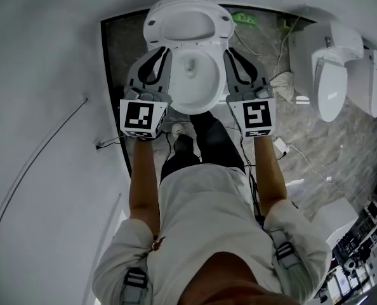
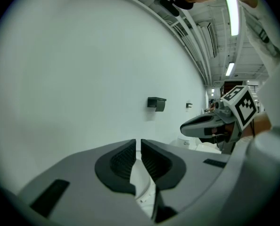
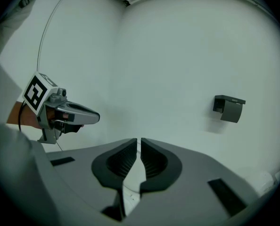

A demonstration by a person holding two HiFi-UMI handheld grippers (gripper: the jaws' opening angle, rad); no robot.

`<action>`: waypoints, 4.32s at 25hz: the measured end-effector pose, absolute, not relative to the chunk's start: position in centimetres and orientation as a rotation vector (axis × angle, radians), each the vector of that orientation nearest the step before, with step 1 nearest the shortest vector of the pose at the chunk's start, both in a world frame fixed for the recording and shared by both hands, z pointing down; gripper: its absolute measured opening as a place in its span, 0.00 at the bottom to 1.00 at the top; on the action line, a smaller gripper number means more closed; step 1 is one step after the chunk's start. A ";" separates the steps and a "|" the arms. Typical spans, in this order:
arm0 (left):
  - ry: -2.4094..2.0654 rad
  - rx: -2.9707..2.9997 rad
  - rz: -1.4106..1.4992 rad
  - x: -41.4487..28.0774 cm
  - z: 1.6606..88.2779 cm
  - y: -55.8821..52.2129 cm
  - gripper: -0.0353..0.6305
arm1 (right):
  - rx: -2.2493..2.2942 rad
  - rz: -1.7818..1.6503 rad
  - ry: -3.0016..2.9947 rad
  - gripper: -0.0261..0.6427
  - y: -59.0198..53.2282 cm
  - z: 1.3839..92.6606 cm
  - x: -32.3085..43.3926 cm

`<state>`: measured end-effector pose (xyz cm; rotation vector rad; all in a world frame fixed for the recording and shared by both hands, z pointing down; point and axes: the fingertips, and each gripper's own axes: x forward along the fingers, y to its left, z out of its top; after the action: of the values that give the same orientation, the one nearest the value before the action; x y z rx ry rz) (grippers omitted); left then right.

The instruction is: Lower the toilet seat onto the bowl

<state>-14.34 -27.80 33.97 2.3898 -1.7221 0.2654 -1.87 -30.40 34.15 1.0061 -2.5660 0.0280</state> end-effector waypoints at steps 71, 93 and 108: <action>-1.592 2.475 0.470 -16.0 48.7 -39.7 0.42 | 0.854 -0.079 -2.493 0.33 -42.1 49.6 -6.9; -1.523 2.469 0.391 -14.6 48.8 -32.4 0.42 | 0.886 0.002 -2.495 0.30 -34.7 49.4 -4.5; -1.439 2.460 0.295 -13.7 48.9 -28.4 0.38 | 0.858 0.090 -2.531 0.32 -31.2 49.9 -3.3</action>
<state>-13.66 -28.43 48.89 2.4603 -1.4385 0.2953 -3.27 -31.15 49.85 0.8582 -2.5307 0.0902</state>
